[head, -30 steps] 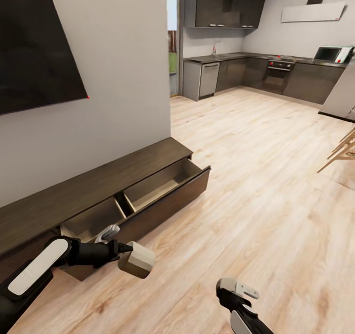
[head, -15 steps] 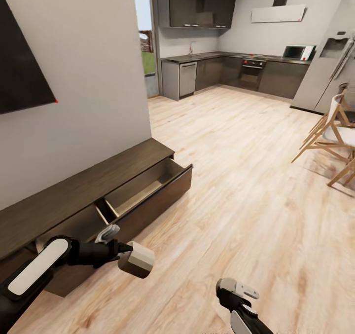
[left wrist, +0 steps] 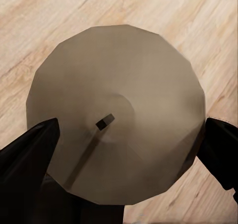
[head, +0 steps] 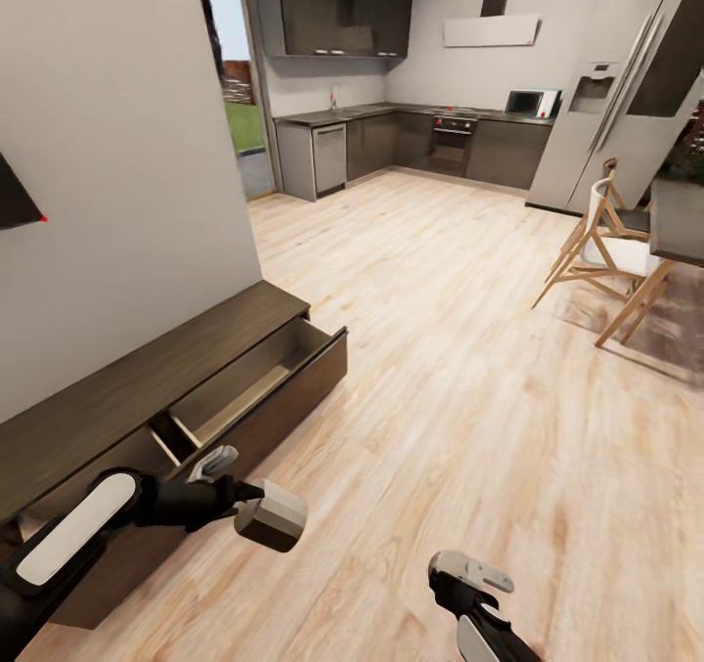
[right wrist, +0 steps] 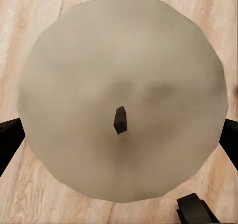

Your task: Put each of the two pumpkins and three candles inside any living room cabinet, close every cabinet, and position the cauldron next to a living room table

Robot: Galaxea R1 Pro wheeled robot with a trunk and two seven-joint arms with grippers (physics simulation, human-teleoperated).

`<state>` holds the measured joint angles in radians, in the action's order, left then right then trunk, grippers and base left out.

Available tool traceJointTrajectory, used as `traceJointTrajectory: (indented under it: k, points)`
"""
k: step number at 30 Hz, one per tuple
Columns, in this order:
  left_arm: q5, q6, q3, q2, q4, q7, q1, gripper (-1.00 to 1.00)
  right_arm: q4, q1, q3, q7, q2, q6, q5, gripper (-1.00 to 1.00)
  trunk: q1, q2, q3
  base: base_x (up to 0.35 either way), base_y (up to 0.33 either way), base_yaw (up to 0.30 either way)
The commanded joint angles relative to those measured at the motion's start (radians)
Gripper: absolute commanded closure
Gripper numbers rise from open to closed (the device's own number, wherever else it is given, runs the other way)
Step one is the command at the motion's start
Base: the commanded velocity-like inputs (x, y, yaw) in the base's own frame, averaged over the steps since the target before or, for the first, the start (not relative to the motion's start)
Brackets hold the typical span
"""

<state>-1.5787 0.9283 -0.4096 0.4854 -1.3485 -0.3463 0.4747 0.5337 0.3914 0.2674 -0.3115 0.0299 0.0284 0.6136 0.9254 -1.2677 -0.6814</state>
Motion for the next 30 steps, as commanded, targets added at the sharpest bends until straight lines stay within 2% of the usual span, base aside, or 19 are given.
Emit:
traceJointTrajectory:
  k: [1, 30]
  points:
    - [-0.017, -0.002, -0.001, 0.001, -0.001, -0.01, 0.0, 1.0, 0.002, 0.0, 0.006, -0.008, -0.001, 0.003, 0.005, 1.0, -0.004, 0.007, 0.002, 0.0, 0.0, -0.259]
    - [-0.014, -0.003, -0.004, -0.005, 0.023, -0.011, 0.0, 1.0, -0.046, 0.001, 0.004, -0.008, -0.001, -0.024, 0.007, 1.0, -0.115, 0.21, 0.093, 0.0, 0.0, -0.259]
